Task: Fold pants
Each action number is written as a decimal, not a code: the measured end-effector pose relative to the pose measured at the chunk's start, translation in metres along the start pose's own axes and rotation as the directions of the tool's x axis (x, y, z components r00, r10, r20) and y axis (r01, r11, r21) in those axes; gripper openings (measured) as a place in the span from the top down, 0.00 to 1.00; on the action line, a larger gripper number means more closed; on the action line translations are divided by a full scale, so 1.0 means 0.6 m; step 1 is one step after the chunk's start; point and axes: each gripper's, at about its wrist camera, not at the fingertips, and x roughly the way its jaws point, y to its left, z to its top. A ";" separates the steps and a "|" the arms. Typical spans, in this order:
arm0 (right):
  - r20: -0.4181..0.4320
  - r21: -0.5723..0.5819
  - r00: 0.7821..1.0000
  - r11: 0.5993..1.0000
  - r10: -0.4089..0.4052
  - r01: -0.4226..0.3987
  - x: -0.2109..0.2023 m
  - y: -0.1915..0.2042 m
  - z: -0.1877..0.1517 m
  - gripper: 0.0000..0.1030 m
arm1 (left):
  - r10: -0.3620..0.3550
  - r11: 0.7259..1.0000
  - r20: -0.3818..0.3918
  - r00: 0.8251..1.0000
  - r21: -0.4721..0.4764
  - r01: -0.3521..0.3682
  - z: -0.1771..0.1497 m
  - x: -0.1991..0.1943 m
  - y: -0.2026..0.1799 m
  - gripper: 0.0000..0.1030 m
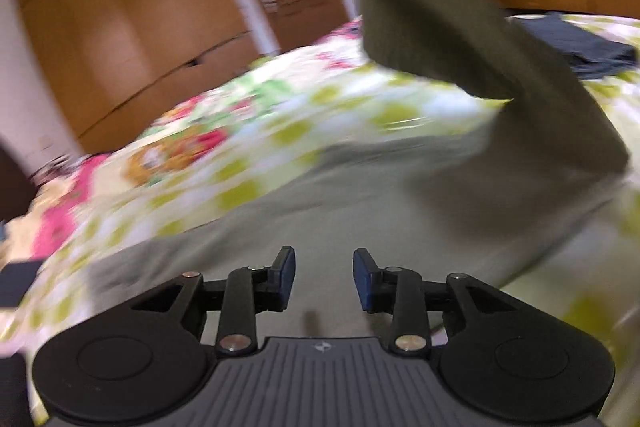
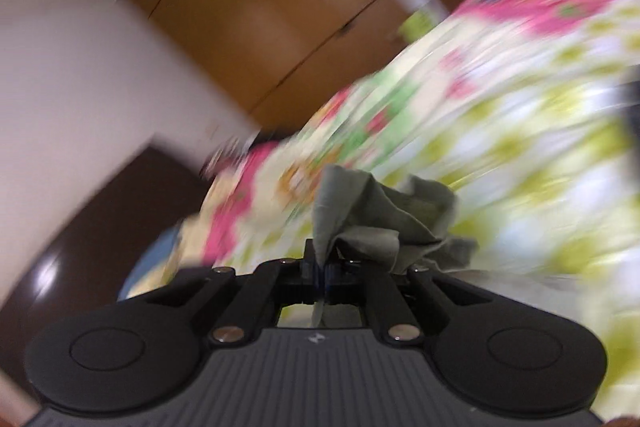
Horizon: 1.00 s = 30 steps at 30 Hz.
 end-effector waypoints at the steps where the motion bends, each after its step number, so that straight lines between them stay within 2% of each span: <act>1: -0.037 -0.028 0.999 1.000 0.012 -0.013 0.040 0.026 -0.010 0.96 | 0.028 0.999 -0.007 1.000 -0.018 -0.028 -0.011 -0.002 0.017 0.54; 4: -0.148 -0.095 0.988 0.994 0.043 -0.058 0.156 0.096 -0.051 0.96 | 0.082 0.992 -0.036 0.996 -0.096 -0.085 -0.043 -0.006 0.062 0.54; 9: -0.296 -0.350 0.954 0.934 -0.044 -0.065 0.277 0.200 -0.157 0.96 | 0.078 0.964 -0.074 0.994 -0.248 -0.095 -0.076 -0.006 0.121 0.54; 12: -0.322 -0.480 0.942 0.874 -0.098 -0.073 0.299 0.248 -0.216 0.96 | 0.077 0.950 -0.080 0.994 -0.298 -0.097 -0.087 -0.011 0.144 0.54; 14: -0.340 -0.496 0.935 0.864 -0.100 -0.088 0.313 0.262 -0.231 0.96 | 0.082 0.948 -0.084 0.993 -0.302 -0.104 -0.099 -0.014 0.151 0.54; 20: -0.281 -0.562 0.950 0.826 -0.137 -0.047 0.337 0.299 -0.241 0.96 | 0.058 0.932 -0.067 0.996 -0.354 -0.078 -0.103 -0.019 0.164 0.54; 23: -0.266 -0.652 0.950 0.756 -0.162 -0.053 0.362 0.328 -0.259 0.95 | 0.049 0.929 -0.055 0.997 -0.364 -0.065 -0.105 -0.021 0.167 0.54; 24: -0.279 -0.667 0.945 0.742 -0.169 -0.064 0.368 0.332 -0.267 0.94 | 0.049 0.927 -0.055 0.997 -0.369 -0.066 -0.106 -0.021 0.169 0.54; 27: -0.360 -0.685 0.913 0.719 -0.192 -0.119 0.390 0.342 -0.285 0.89 | 0.048 0.924 -0.069 0.996 -0.377 -0.070 -0.110 -0.019 0.172 0.50; 29: -0.385 -0.682 0.905 0.717 -0.182 -0.146 0.387 0.342 -0.286 0.76 | 0.050 0.925 -0.068 0.996 -0.374 -0.072 -0.110 -0.021 0.172 0.49; 30: -0.391 -0.689 0.903 0.708 -0.180 -0.158 0.382 0.344 -0.286 0.72 | 0.052 0.926 -0.066 0.997 -0.371 -0.072 -0.110 -0.025 0.171 0.48</act>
